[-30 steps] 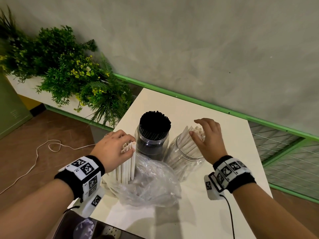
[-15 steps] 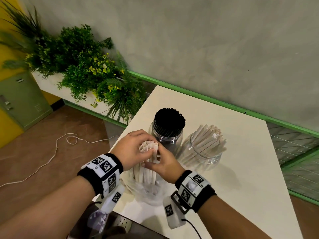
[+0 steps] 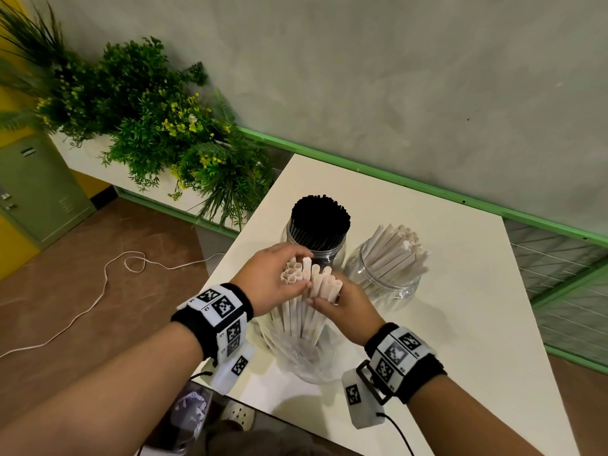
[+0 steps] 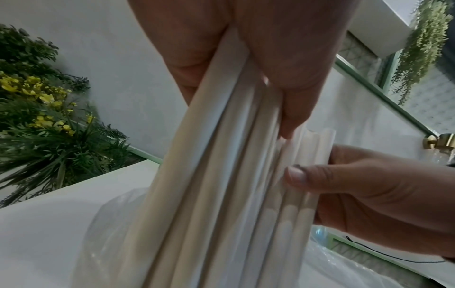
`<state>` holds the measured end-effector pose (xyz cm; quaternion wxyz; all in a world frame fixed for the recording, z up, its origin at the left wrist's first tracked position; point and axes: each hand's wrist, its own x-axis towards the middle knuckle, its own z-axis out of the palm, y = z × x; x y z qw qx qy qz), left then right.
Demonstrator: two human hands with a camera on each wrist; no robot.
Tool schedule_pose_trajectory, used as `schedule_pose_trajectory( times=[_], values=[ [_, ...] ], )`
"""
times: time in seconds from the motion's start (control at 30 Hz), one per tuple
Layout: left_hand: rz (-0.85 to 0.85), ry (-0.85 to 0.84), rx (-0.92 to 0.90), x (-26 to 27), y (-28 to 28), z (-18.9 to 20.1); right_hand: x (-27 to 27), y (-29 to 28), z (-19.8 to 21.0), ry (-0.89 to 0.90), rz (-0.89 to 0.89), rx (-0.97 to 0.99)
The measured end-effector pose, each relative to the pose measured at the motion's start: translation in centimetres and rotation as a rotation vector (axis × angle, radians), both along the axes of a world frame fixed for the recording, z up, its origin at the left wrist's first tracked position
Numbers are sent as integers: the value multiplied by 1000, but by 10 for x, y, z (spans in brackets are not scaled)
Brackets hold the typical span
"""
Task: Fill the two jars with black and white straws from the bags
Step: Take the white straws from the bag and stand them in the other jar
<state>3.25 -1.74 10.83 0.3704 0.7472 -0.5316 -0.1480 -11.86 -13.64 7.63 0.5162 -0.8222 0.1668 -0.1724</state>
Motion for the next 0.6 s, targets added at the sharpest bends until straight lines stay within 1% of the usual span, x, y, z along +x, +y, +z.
schedule_pose_trajectory(
  times=[0.13, 0.23, 0.33, 0.4, 0.53, 0.6],
  values=[
    [7, 28, -54, -1, 2, 1, 5, 7, -5, -49, -35, 95],
    [35, 60, -69, -4, 3, 7, 12, 12, -5, -107, -99, 133],
    [54, -7, -57, -6, 3, 6, 15, 13, -5, -125, -133, 146],
    [44, -66, -59, -7, 4, 2, 14, 13, -2, -139, -153, 128],
    [43, -131, -33, -8, 3, -1, 14, 15, 0, -214, -204, 60],
    [41, -162, -10, -10, 2, 0, 13, 15, -1, -228, -229, -59]
  ],
)
